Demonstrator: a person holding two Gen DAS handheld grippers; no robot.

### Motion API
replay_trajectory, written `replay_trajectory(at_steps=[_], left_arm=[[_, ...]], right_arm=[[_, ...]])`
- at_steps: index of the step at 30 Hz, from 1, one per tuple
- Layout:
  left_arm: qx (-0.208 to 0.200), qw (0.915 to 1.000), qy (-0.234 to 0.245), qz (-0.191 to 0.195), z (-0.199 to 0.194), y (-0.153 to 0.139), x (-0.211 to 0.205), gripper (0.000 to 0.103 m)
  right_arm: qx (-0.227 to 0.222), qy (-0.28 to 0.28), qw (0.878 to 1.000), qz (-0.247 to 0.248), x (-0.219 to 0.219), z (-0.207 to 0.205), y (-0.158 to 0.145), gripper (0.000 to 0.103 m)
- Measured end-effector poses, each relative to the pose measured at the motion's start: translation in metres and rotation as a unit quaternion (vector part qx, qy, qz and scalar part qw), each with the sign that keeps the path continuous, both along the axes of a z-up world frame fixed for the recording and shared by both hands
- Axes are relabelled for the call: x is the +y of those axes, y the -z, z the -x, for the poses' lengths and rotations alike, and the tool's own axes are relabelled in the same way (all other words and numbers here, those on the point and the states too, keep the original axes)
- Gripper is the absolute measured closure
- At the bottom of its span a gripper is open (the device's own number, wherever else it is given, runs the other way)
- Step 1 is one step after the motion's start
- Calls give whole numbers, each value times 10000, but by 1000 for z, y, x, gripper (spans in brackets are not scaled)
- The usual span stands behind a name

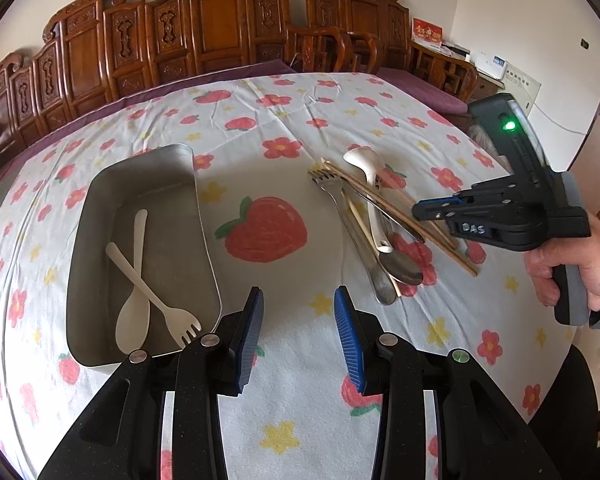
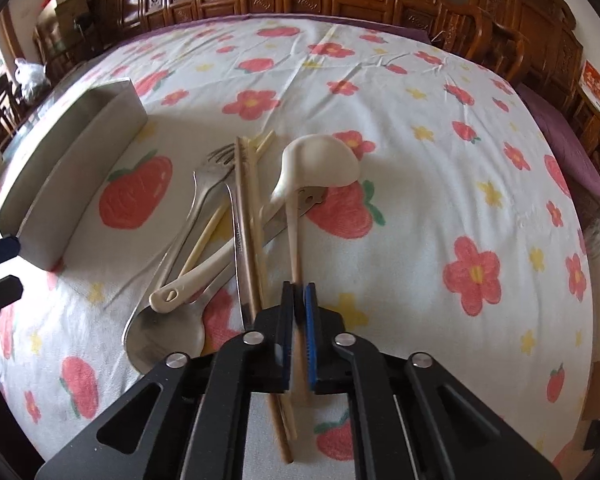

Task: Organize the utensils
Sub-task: 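Move the right gripper to the pile and grasp one wooden chopstick, then grasp another metal fork with the left gripper while the right gripper holds the chopstick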

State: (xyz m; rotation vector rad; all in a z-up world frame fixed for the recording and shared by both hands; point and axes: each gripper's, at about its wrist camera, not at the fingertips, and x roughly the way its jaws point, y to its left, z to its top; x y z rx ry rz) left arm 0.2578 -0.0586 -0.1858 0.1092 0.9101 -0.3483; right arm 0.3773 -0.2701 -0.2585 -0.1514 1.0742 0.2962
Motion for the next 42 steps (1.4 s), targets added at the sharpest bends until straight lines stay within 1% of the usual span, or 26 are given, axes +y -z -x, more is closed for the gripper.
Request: replay_trajectory(at_steps=[3,8,12,17,18,20,22,24,26,32,37,42], left_arm=[[-16,10000,16,-47,0,2,-2,68],[0,9999,32,-102,1,7,-11,68],[38,10000,11,-53,-2,8,-20,68],[104,9997,12,-214,-12,12,-37,68],[142,9996,-2,-229,-15,14,-40,69],[300,9995,-73,-119,-25,18,-43,71],[491,9987,-166,11,-37,23,-47,75],[629,9977,-237,39,-48,28,-52,81],[716,9970,-285,54,-57,31,-56,83],[879,9949,-471,121,-87,36,-68,85],[935,9942,-526,112,-102,39,-77,86],[990,9935,-559,0,-112,44,-85,86]], right_arm=[[-133,114,9997,-149,-9,12,-11,97],[-369,187,9986,-345,-24,46,-30,97],[-530,255,9972,-461,-37,74,-39,97],[-631,302,9957,-603,-50,94,-43,97],[-652,300,9956,-604,-52,94,-41,97],[-671,302,9955,-589,-56,96,-38,97],[-648,300,9959,-556,-59,96,-33,97],[-617,260,9965,-493,-60,95,-29,97],[-607,232,9968,-467,-60,95,-26,97],[-584,303,9958,-633,-67,92,-29,97],[-583,409,9947,-738,-75,91,-31,97],[-550,445,9944,-780,-78,90,-30,97]])
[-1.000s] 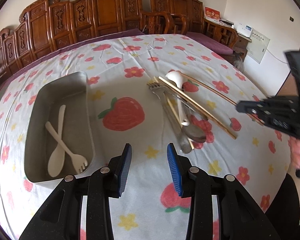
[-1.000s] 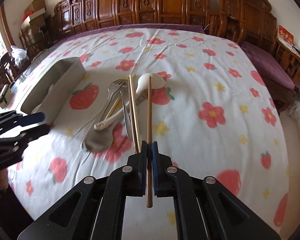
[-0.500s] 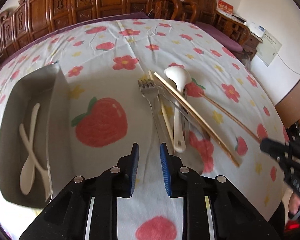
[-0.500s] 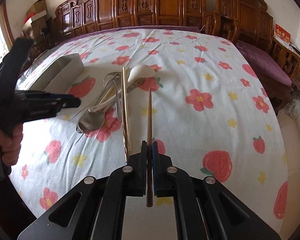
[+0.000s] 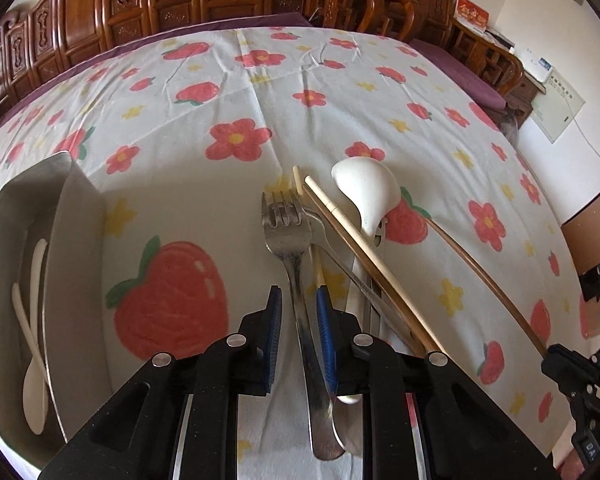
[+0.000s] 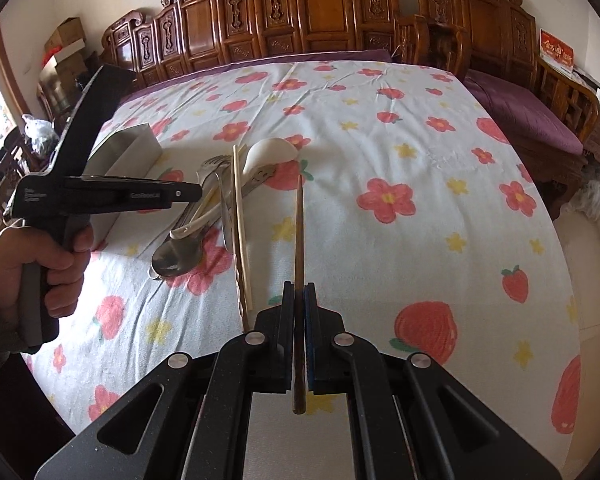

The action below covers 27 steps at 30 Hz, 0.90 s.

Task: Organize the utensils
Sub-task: 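Grasp another metal fork with the left gripper while the right gripper holds the chopstick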

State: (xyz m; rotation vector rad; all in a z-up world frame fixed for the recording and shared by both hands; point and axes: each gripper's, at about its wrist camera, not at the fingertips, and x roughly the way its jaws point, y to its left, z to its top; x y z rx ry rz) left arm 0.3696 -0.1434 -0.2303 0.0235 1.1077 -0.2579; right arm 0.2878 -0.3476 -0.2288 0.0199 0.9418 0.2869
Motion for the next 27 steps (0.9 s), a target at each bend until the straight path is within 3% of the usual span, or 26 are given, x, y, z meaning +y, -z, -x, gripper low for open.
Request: replay_trajectory(at_steps=[13,19,27], left_arm=[[8,9999,-19,-140,-4,2,-5,86],[117,9998,-91,-116,-4,5,2,92],[33,9991,47,-419,-2,6,-5,92]], right_arm=[[10,10,10000,-26,0,1,-1,97],[19,-6,10000,-25,1,1,-1,97],[22,-58,10000,-8,6,2,-1,97]])
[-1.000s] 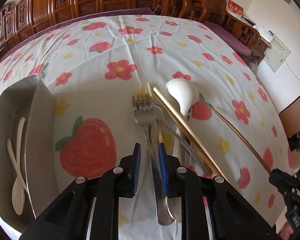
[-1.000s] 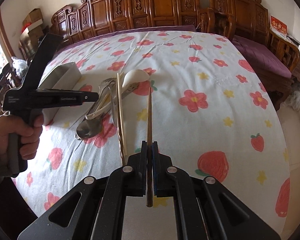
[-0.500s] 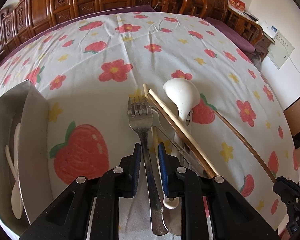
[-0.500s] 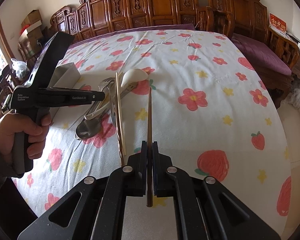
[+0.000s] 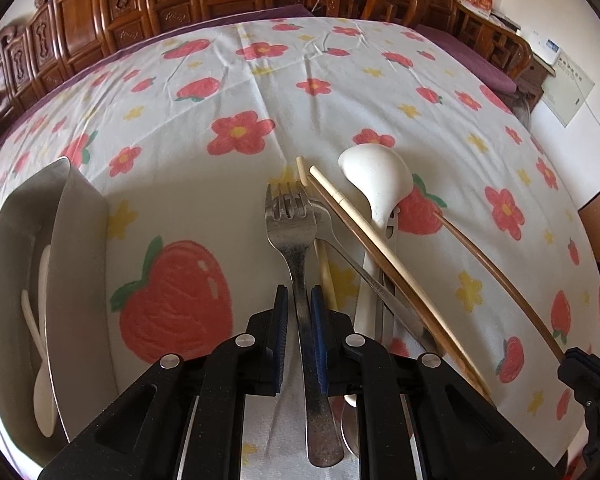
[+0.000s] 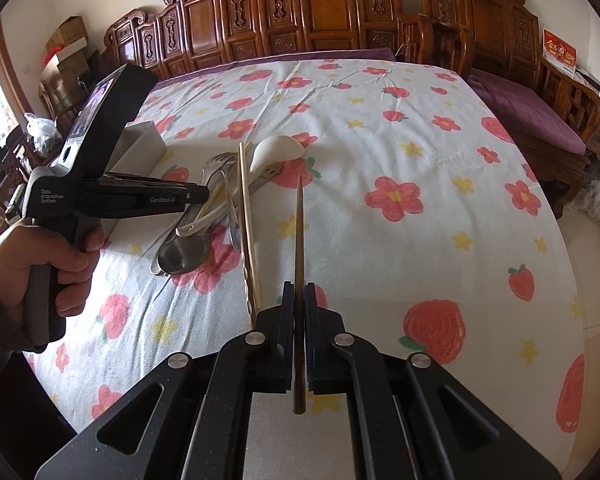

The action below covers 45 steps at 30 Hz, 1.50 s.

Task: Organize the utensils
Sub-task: 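Grasp another metal fork with the left gripper while the right gripper holds the chopstick, then carry the metal fork over the grey tray and open the left gripper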

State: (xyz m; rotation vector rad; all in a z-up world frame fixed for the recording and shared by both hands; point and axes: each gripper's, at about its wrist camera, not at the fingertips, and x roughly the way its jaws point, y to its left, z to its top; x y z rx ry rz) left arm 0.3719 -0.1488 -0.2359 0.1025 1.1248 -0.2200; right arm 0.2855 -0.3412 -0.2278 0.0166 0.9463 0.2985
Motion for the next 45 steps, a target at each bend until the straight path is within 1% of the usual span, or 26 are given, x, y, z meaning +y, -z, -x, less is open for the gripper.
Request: replay_trajectory(at_steps=[1,2,8,12,26,32,36,40,45], left_arm=[[-7,10000,14,-13,0,0,0,92],[-16,10000,23,-22,0,0,0,95],[2,10000,-39,-53,3,-2,6,97],[-136,9999,-51,-81,9,-11,12,97],[-673,9977,-16,43,35,-72,38,97],[-884,9960,-59,88,49,-97,62,97],[-987,9949,-146,114,54,-108,82,97],[-1033,9942,-271,120,56,-111,104,97],[-1062,9933,-426,143,53,-107,130,97]], right_arm=[[0,-1,10000,0,0,0,0,97],[0,2,10000,-2,0,0,0,97],[-15,0,10000,-14,1,1,-1,97],[-50,-6,10000,-30,3,2,-2,97],[-417,-38,9991,-55,15,10,-27,97],[-636,-126,9979,-36,28,14,-44,97],[-762,-203,9969,-46,42,13,-55,97],[-838,-287,9960,-117,58,9,-65,97],[-920,-420,9948,-144,82,5,-74,97]])
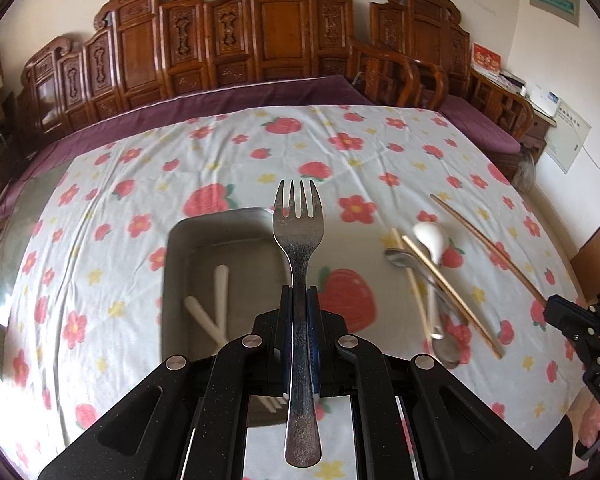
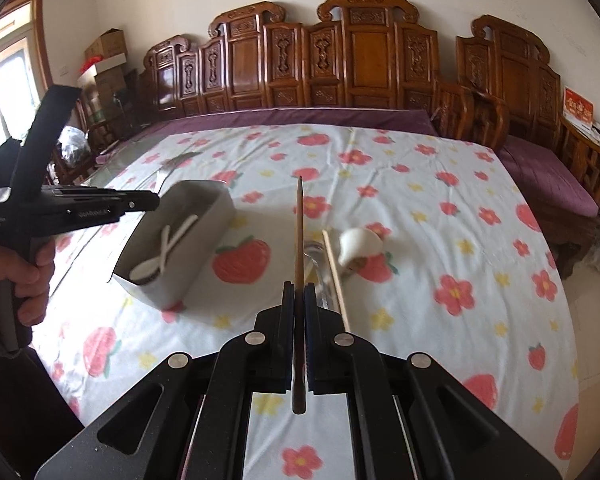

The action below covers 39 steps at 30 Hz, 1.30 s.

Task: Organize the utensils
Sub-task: 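Carry the metal fork over the grey tray and open the left gripper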

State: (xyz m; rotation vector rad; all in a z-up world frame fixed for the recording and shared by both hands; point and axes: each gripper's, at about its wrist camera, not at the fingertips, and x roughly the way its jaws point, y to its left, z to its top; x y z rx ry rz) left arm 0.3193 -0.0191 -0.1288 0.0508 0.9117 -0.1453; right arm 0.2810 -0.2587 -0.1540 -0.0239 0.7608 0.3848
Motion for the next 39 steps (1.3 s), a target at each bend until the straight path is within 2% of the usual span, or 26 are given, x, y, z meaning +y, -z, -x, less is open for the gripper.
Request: replay_trajectory(at_steps=[13,20,29,39], left_arm=[[-68,9988,-265,406,-16,20,59,97],[55,9978,-335,565,-25,34,78,97],[133,9968,-364,702,-30,41,88,97],[155,9972,-357,644,-29,40,92,96]], right_arm=[[49,-276,9996,-15,68,-32,-3,97],[23,-394,9992,59,100,-43,-1,97],[15,-488,9988,71,129,-48,1,97],[2,-545,9984,144,150,-48,1,97]])
